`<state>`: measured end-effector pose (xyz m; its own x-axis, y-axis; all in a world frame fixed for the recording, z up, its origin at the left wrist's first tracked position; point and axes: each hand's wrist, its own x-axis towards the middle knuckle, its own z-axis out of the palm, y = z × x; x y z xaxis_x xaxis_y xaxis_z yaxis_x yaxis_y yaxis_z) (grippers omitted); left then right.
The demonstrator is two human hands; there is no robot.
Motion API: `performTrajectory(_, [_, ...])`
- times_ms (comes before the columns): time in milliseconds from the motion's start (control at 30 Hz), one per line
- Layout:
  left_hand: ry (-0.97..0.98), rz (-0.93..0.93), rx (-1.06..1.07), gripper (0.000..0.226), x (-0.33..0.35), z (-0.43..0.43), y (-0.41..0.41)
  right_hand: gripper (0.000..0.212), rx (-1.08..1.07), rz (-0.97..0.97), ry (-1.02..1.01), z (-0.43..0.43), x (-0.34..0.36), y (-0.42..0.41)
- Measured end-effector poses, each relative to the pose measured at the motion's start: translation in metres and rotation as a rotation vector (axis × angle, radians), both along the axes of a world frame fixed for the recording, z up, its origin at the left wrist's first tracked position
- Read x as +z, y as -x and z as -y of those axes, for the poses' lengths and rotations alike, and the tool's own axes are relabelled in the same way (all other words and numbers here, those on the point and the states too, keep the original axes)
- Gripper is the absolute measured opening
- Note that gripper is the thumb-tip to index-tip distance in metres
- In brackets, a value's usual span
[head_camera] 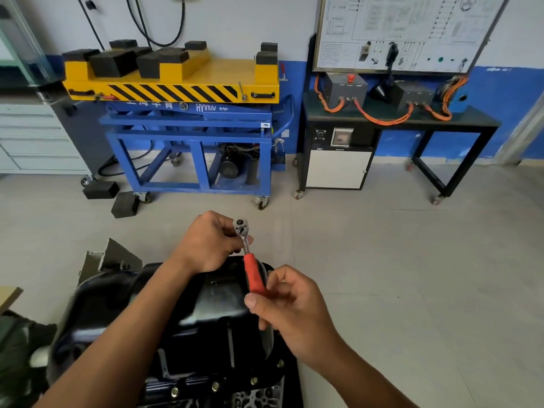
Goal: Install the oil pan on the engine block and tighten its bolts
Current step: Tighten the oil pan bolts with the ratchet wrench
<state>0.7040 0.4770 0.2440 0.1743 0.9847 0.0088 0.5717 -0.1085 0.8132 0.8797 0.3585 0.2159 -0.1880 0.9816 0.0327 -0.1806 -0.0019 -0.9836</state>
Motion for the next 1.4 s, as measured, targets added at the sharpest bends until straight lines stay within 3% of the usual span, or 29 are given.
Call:
performTrajectory(233, [0.005, -0.018, -0.075, 0.014, 0.002, -0.002, 0.001, 0.023, -0.049, -0.012, 0.003, -0.007, 0.005, -0.029])
performTrajectory(367, [0.021, 0.0, -0.072, 0.004, 0.002, -0.002, 0.0, 0.033, -0.176, -0.009, 0.014, -0.019, 0.01, -0.049])
performTrajectory(567, [0.037, -0.014, -0.08, 0.006, 0.002, -0.003, -0.001, 0.009, -0.366, 0.014, 0.065, -0.064, 0.013, -0.068])
performTrajectory(667, [0.048, -0.008, -0.104, 0.008, 0.002, -0.003, 0.0, 0.008, -0.413, 0.045, 0.091, -0.097, 0.015, -0.066])
performTrajectory(1133, [0.055, 0.006, -0.113, 0.004, 0.005, -0.001, -0.004, 0.02, -0.175, 0.299, 0.003, -0.203, 0.031, -0.006])
performTrajectory(1400, [-0.023, -0.048, 0.052, 0.019, 0.001, 0.0, -0.004, 0.012, -0.389, 0.115, 0.068, -0.148, 0.016, -0.04])
